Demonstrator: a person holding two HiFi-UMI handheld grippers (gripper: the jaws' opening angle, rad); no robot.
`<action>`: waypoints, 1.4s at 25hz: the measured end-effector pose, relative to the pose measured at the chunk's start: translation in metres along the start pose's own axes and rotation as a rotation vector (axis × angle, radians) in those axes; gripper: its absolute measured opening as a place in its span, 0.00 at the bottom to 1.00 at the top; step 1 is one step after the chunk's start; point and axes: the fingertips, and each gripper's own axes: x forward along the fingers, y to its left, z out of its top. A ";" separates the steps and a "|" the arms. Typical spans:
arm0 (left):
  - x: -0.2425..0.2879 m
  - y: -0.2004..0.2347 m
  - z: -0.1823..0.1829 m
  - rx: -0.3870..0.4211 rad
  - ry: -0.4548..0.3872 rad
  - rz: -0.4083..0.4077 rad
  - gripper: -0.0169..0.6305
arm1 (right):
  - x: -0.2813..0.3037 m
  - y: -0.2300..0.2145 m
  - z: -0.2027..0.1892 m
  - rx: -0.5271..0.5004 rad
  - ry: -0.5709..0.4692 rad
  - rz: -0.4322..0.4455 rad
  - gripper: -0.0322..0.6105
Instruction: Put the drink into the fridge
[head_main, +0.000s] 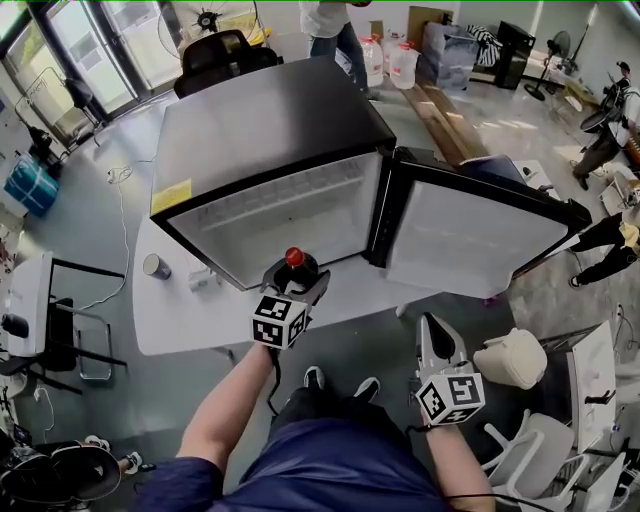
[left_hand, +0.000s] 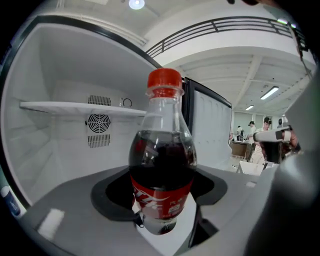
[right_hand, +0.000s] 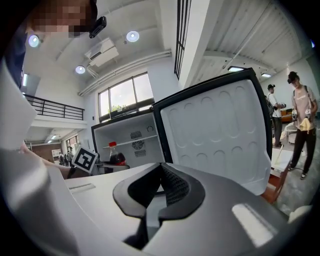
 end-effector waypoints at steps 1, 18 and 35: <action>0.004 0.005 -0.001 -0.002 0.003 0.005 0.51 | 0.003 -0.001 -0.001 0.001 0.002 0.001 0.06; 0.084 0.091 -0.026 -0.026 0.085 0.045 0.51 | 0.019 -0.003 -0.010 0.032 0.019 -0.151 0.06; 0.135 0.124 -0.005 0.006 0.073 0.051 0.51 | 0.007 -0.016 -0.012 0.049 0.013 -0.270 0.06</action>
